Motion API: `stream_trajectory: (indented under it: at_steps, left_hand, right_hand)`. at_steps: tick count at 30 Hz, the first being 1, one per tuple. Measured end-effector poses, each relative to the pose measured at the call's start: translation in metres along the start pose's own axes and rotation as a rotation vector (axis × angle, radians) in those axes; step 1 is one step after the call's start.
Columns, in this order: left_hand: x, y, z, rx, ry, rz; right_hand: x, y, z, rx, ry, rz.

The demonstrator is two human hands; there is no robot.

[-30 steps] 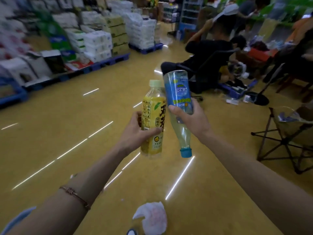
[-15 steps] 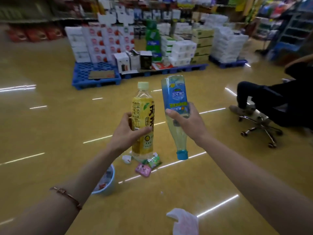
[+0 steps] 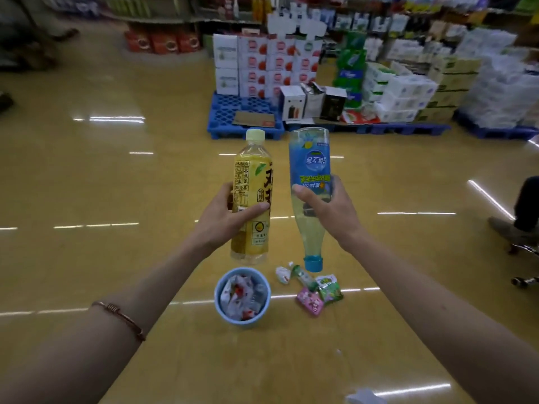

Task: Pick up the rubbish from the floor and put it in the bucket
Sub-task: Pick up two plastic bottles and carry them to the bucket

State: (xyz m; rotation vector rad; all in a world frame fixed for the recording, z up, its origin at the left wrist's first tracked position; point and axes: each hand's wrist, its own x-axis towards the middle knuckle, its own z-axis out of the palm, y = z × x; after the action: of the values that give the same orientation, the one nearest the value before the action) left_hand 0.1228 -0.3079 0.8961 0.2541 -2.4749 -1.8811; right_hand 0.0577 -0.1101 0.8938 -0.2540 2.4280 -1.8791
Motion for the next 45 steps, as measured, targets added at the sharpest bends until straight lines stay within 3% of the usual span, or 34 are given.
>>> stream_trajectory:
  at_steps: [6,16,31,45]
  left_hand:
    - [0.017,-0.023,-0.058,-0.016,0.064,-0.035]
    - [0.053,-0.065,-0.085,0.016,0.123,-0.152]
    - [0.17,-0.124,-0.054,0.051,0.103,-0.376]
    - [0.226,-0.257,-0.033,0.237,-0.019,-0.472]
  right_hand:
    - [0.029,-0.001,0.06,-0.004,-0.054,0.035]
    - [0.077,0.027,0.107,-0.043,-0.137,0.128]
    - [0.173,0.107,0.115,-0.088,-0.221,0.273]
    - [0.183,0.231,0.176,-0.129,-0.203,0.485]
